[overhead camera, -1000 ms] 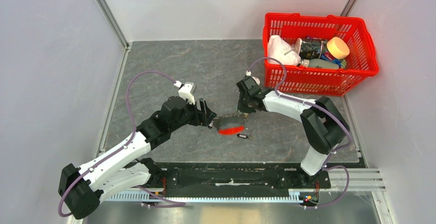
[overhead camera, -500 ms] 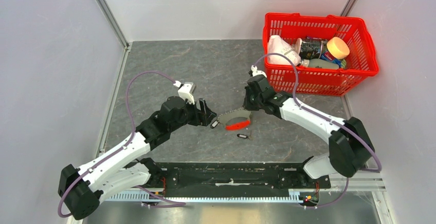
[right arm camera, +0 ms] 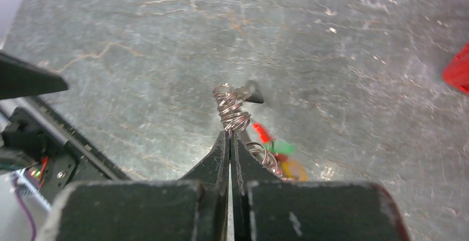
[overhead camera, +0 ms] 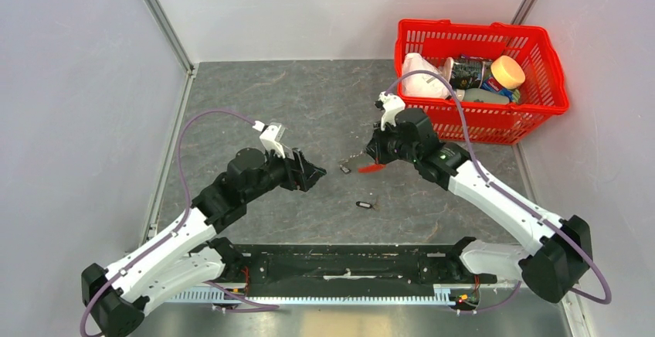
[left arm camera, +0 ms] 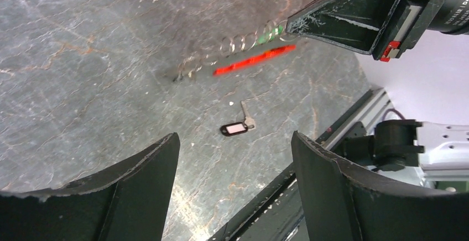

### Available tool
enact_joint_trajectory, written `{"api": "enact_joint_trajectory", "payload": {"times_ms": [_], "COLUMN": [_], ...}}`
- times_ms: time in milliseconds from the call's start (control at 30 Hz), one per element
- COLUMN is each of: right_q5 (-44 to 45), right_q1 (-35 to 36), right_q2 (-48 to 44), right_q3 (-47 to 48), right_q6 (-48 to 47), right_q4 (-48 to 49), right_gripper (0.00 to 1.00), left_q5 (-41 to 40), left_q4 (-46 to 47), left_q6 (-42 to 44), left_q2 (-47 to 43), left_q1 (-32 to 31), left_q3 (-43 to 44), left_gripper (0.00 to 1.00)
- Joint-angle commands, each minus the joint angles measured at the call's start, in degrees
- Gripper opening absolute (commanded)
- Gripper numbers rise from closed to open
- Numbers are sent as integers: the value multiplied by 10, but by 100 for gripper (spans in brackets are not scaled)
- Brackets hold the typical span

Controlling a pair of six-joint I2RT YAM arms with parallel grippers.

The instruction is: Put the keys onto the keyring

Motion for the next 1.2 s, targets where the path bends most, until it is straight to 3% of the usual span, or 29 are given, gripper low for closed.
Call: {"api": "enact_joint_trajectory", "payload": {"times_ms": [0, 267, 367, 467, 700, 767, 833, 867, 967, 1000, 1067, 1100, 1167], "right_q5": [-116, -267, -229, -189, -218, -114, 101, 130, -115, -78, 141, 136, -111], "right_q1": [2, 38, 71, 87, 108, 114, 115, 115, 120, 130, 138, 138, 143], "right_q2": [-30, -14, 7, 10, 6, 7, 13, 20, 26, 19, 16, 29, 47], "right_q3": [57, 184, 242, 261, 291, 303, 304, 305, 302, 287, 269, 284, 318], "right_q6": [-60, -148, -195, -204, -215, -196, -159, -151, -187, -176, -142, -158, -201], "right_q4": [-10, -147, -226, -247, -281, -280, -267, -271, -290, -261, -238, -270, -329], "right_gripper": [0, 0, 0, 0, 0, 0, 0, 0, 0, 0, 0, 0, 0], "left_q5": [40, 130, 137, 137, 171, 180, 181, 180, 180, 179, 178, 179, 185], "left_q4": [37, 91, 95, 96, 144, 155, 160, 164, 167, 167, 166, 167, 169], "left_q6": [-12, -1, -4, -5, -10, -13, -15, -16, -16, -16, -18, -21, -22], "left_q2": [-29, -66, -80, -98, -119, -124, -131, -133, -139, -140, -141, -140, -140], "left_q1": [-2, -2, -2, -2, -2, -2, -2, -2, -2, -2, -2, -2, -2], "left_q3": [14, 26, 29, 28, 19, 18, 19, 19, 19, 19, 18, 18, 17], "left_gripper": [81, 81, 81, 81, 81, 81, 81, 81, 81, 81, 81, 81, 81]}}
